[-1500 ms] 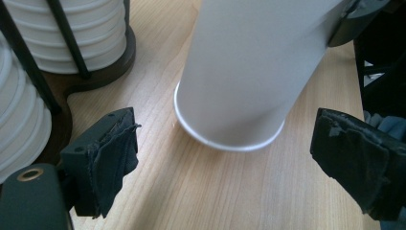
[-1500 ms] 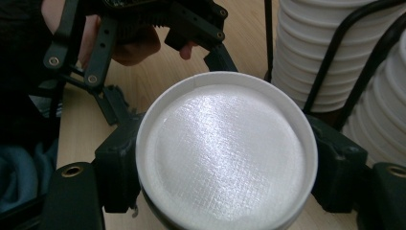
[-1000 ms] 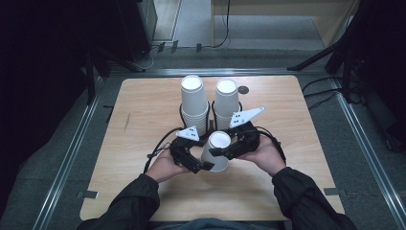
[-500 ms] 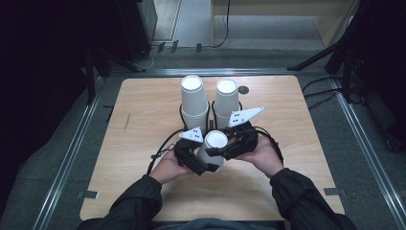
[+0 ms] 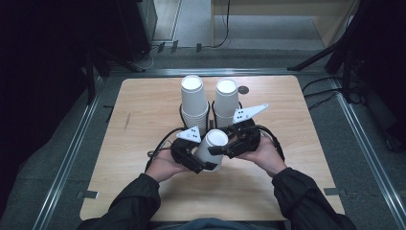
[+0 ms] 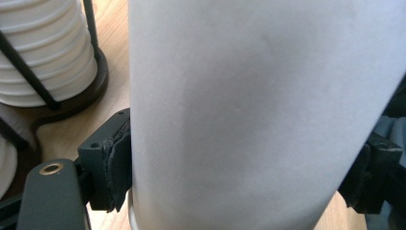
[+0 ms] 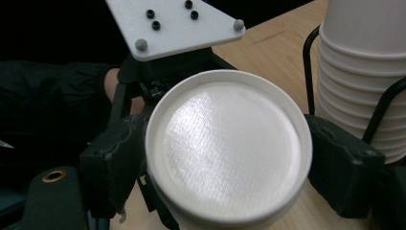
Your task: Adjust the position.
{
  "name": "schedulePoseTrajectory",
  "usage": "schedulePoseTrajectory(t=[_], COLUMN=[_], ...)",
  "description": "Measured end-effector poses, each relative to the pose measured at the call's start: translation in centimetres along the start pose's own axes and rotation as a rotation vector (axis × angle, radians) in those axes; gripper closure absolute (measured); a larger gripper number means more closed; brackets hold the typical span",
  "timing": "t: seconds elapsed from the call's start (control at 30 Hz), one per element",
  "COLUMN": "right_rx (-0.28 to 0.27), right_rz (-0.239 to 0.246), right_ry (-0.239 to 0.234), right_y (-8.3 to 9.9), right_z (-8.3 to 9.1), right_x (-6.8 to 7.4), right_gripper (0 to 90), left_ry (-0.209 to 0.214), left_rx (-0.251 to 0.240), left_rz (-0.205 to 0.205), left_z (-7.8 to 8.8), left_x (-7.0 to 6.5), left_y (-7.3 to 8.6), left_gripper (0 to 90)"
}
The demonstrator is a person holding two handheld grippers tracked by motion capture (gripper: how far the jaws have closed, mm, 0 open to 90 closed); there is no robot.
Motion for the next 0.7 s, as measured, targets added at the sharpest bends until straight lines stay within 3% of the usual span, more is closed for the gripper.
schedulePoseTrajectory(t=[0.2,0.3,0.37,0.5,0.53,0.7], right_rx=[0.002,0.068,0.082,0.1,0.105,0.142], right_rz=[0.011,0.041,0.054,0.044,0.045,0.063], right_ry=[0.006,0.044,0.058,0.05,0.051,0.046], right_y=[0.2,1.1,1.5,2.1,2.2,2.9], right_z=[0.7,0.8,0.7,0.8,0.8,0.8], right_x=[-0.3,-0.5,-0.5,-0.7,-0.8,-0.7], right_gripper=[17.8,17.0,17.0,17.0,17.1,18.6], left_ry=[-0.004,-0.019,-0.026,-0.041,-0.028,-0.041], left_rx=[0.009,0.029,0.033,0.034,0.04,0.063], left_rz=[0.009,-0.008,-0.008,0.011,0.016,0.001], left_z=[0.7,1.3,1.6,2.1,2.3,3.0], left_x=[0.4,0.5,0.7,1.0,1.0,1.2], left_y=[0.0,0.1,0.1,0.2,0.3,0.5], left_gripper=[15.5,15.5,15.5,15.5,15.5,15.4])
Point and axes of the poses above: each handheld gripper's, and its own axes: z roughly backward along the jaws, y roughly out of its underside, x roughly to its left, the point moved 4 cm from there along -z, roughly forward along the jaws
